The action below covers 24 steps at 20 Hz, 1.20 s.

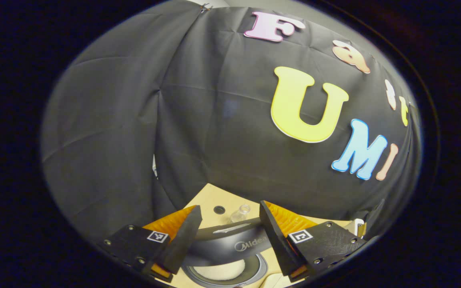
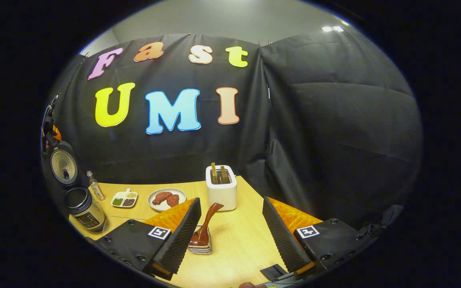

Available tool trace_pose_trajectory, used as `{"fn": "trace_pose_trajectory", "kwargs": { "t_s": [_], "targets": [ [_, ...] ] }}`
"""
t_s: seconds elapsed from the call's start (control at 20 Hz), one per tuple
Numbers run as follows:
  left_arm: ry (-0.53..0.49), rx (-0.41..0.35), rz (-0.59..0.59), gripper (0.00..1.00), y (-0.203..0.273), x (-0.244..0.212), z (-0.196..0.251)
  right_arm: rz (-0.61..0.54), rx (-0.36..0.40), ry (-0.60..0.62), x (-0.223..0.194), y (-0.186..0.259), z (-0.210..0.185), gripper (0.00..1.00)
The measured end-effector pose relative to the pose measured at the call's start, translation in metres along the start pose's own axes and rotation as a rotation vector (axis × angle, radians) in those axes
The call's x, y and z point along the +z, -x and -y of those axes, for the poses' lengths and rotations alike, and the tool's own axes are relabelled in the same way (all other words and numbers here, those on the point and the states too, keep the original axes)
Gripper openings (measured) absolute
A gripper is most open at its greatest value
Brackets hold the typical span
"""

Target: Close the left gripper, press the button to open the rice cooker; take a wooden spoon from the chopstick holder with the right hand, scoop a spoonful of rice and pour it into the rice cooker, then put the wooden spoon back into the chopstick holder.

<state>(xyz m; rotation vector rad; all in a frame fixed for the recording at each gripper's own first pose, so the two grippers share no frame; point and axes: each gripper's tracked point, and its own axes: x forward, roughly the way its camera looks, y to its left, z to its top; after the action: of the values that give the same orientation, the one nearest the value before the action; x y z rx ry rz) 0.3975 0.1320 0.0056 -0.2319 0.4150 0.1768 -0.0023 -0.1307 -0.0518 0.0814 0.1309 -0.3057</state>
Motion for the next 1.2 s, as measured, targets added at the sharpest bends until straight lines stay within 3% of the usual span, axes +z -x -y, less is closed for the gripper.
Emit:
{"fn": "trace_pose_trajectory", "kwargs": {
  "t_s": [0.1, 0.3, 0.35, 0.45, 0.5, 0.55, 0.6, 0.7, 0.75, 1.05, 1.1, 1.2],
  "targets": [
    [-0.014, -0.008, -0.030, 0.89, -0.003, -0.004, 0.005, -0.017, -0.009, -0.014, -0.005, 0.006, 0.001, 0.98],
    [-0.010, -0.042, -0.128, 0.95, 0.005, -0.031, 0.021, -0.045, 0.003, 0.007, -0.016, 0.016, -0.003, 0.98],
    [-0.008, -0.059, -0.165, 0.90, 0.008, -0.042, 0.025, -0.048, 0.008, 0.011, -0.017, 0.018, -0.004, 0.98],
    [0.004, -0.085, -0.239, 0.94, 0.018, -0.068, 0.034, -0.056, 0.022, 0.007, -0.020, 0.020, -0.008, 0.98],
    [0.007, -0.093, -0.275, 0.90, 0.021, -0.080, 0.038, -0.061, 0.031, 0.004, -0.022, 0.019, -0.010, 0.98],
    [-0.001, -0.100, -0.303, 0.99, 0.027, -0.094, 0.040, -0.065, 0.038, 0.000, -0.023, 0.019, -0.011, 0.98],
    [-0.015, -0.104, -0.320, 0.94, 0.030, -0.107, 0.042, -0.064, 0.046, -0.005, -0.023, 0.018, -0.012, 0.98],
    [-0.030, -0.102, -0.347, 0.90, 0.038, -0.133, 0.046, -0.064, 0.061, -0.003, -0.025, 0.015, -0.013, 0.98],
    [-0.032, -0.099, -0.361, 0.95, 0.040, -0.143, 0.048, -0.066, 0.067, -0.001, -0.027, 0.014, -0.013, 0.98],
    [-0.141, -0.065, -0.394, 0.95, 0.051, -0.201, 0.054, -0.101, 0.096, -0.022, -0.043, 0.009, -0.009, 0.98],
    [-0.158, -0.060, -0.393, 0.91, 0.052, -0.206, 0.055, -0.108, 0.099, -0.022, -0.046, 0.009, -0.008, 0.98],
    [-0.185, -0.048, -0.394, 0.95, 0.051, -0.219, 0.055, -0.116, 0.105, -0.020, -0.048, 0.007, -0.007, 0.98]
  ]
}}
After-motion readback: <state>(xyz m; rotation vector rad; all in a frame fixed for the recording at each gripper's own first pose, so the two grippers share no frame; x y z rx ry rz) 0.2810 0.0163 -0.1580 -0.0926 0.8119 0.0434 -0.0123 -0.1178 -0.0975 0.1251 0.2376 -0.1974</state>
